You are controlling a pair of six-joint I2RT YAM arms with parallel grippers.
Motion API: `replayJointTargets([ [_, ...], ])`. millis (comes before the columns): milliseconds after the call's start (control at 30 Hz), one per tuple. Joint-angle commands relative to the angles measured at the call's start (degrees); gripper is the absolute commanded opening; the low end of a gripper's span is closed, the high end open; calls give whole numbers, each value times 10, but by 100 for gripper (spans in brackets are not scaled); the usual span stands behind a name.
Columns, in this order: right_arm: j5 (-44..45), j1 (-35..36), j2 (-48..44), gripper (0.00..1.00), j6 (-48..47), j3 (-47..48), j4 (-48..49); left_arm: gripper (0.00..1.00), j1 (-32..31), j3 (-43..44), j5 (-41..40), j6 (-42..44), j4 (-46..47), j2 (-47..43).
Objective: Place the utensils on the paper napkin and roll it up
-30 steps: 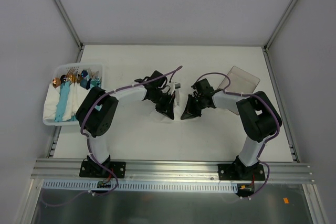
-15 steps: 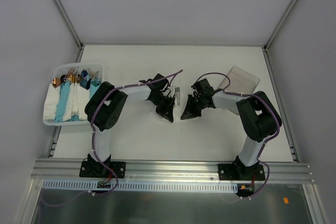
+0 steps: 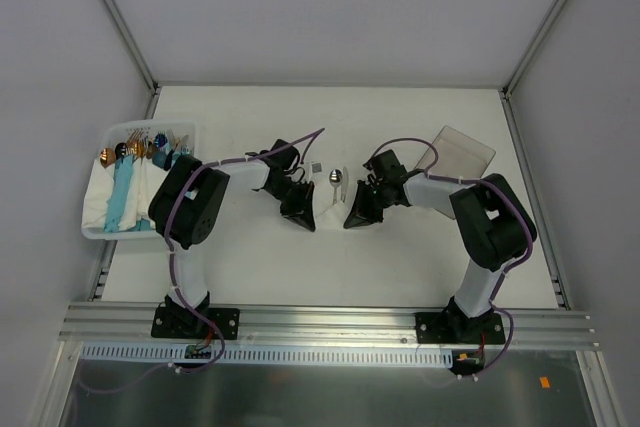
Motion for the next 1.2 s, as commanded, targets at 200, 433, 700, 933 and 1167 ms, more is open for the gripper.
replayJointTargets([
  [200,37,3,10,0,-24,6,-46,0,8,-3,58,27,-12,-44],
  [433,36,3,9,0,-22,7,-47,0,-6,25,42,3,-11,-38],
  [700,36,3,9,0,-23,10,-50,0,6,17,-11,-5,-12,19],
  [933,36,3,12,0,-29,9,-52,0,30,-14,-58,16,-12,0],
  [1167,35,3,13,0,-38,8,-54,0,32,-65,-21,42,-12,-55],
])
